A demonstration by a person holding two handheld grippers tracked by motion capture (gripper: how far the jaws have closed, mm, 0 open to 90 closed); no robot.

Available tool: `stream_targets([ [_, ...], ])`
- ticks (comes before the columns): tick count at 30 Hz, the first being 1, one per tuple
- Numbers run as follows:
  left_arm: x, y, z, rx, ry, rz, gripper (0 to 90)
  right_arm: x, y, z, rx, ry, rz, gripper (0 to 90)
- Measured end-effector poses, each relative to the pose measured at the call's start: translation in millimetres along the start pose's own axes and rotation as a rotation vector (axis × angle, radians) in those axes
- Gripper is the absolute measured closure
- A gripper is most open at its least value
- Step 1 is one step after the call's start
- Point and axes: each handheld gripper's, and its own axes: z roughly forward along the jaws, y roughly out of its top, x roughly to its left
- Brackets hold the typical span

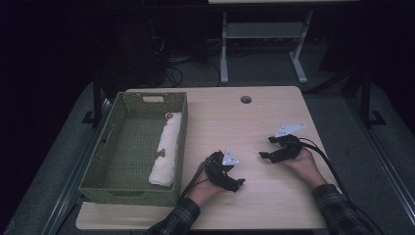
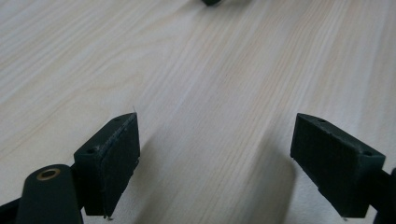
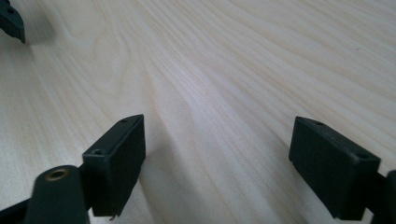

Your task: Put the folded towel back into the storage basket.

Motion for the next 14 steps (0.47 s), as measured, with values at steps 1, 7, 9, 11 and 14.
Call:
stream_targets([
  [1,0.6,-1.4,1.0,-0.007,0.001,0.0,15.1,-0.5,0.1,0.3,0.0,-0.002,0.0,17.2],
  [7,2.0,-3.1,1.5,-0.023,0.009,-0.001,14.0,1.0,0.5,1.0,0.006,-0.017,0.006,16.1],
  [9,2.2,-3.1,1.7,-0.024,0.011,-0.005,13.6,0.9,0.5,1.1,0.006,-0.019,0.006,16.1],
  [11,2.2,-3.0,1.8,-0.024,0.012,-0.005,13.3,0.9,0.5,1.1,0.006,-0.019,0.006,15.7],
  [14,2.3,-2.9,1.8,-0.023,0.013,-0.005,13.1,0.7,0.7,1.5,0.012,-0.021,0.01,13.5],
])
